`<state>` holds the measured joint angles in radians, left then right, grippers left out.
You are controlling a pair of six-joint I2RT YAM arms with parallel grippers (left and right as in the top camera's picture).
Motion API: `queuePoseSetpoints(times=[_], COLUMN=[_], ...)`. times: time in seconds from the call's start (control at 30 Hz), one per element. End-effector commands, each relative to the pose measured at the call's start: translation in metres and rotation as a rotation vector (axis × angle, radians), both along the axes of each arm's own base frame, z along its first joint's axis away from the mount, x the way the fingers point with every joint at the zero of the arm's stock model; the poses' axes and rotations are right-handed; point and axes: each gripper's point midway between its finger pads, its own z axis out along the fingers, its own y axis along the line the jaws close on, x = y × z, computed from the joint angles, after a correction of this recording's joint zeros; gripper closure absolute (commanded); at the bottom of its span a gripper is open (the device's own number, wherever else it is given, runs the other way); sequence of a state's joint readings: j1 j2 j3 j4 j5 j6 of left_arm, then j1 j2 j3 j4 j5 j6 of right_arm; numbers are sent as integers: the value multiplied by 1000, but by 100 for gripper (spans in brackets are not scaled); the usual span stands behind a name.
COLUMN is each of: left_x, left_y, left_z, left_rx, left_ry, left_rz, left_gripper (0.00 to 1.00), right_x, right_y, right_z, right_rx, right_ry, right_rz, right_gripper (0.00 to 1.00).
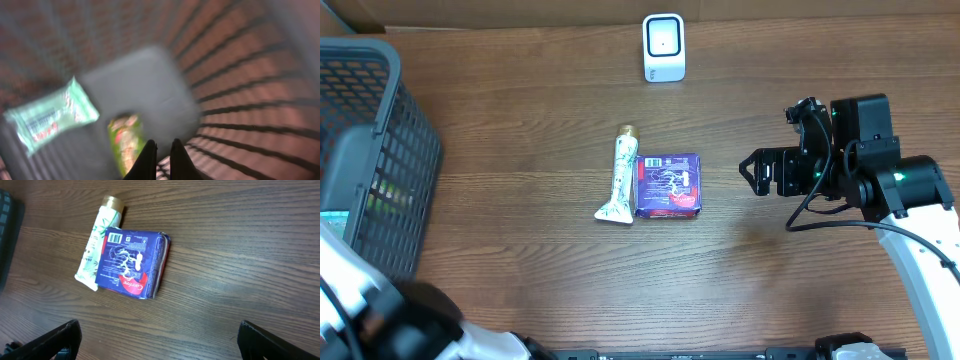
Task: Scan the item barcode
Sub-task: 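Reach the left gripper into the basket and grasp the green pouch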
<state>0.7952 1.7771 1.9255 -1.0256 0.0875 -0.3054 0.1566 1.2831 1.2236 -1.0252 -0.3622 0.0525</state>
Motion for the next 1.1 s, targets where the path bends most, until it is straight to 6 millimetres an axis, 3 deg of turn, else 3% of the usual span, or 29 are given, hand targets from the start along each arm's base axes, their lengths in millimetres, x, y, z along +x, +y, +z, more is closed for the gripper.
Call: queuePoseSetpoints(times=[0.0,0.1,0.23,0.37,0.47,0.53,0.9,1.07], left_x=[0,-6,-11,-8,-10,-15,-15,-1], left_y=[-71,-107,-121,-118,-103,-86,1,24], left_z=[103,132,144,136,124,111,5,-60], left_rx=[204,291,318,269,237,212,-2,-111], left_ry=[-135,-149,-162,-166,-143,-109,58,134], left_rz=[-213,-256,-195,-149,-62,23,219,191], left_gripper=[96,96,92,54,31,25,23,24], right_x=[4,3,3,3,3,3,1,0], right_y=[-1,-1,-1,-1,-1,-1,-1,-1], right_z=[8,8,8,7,7,7,6,6], right_rx=[10,10,9,7,7,7,6,5], right_ry=[-21,-20,-19,-17,-17,-17,-9,-4], right_rz=[-7,-6,-7,-4,-4,-4,-4,-4], right_gripper=[0,0,0,0,0,0,0,0])
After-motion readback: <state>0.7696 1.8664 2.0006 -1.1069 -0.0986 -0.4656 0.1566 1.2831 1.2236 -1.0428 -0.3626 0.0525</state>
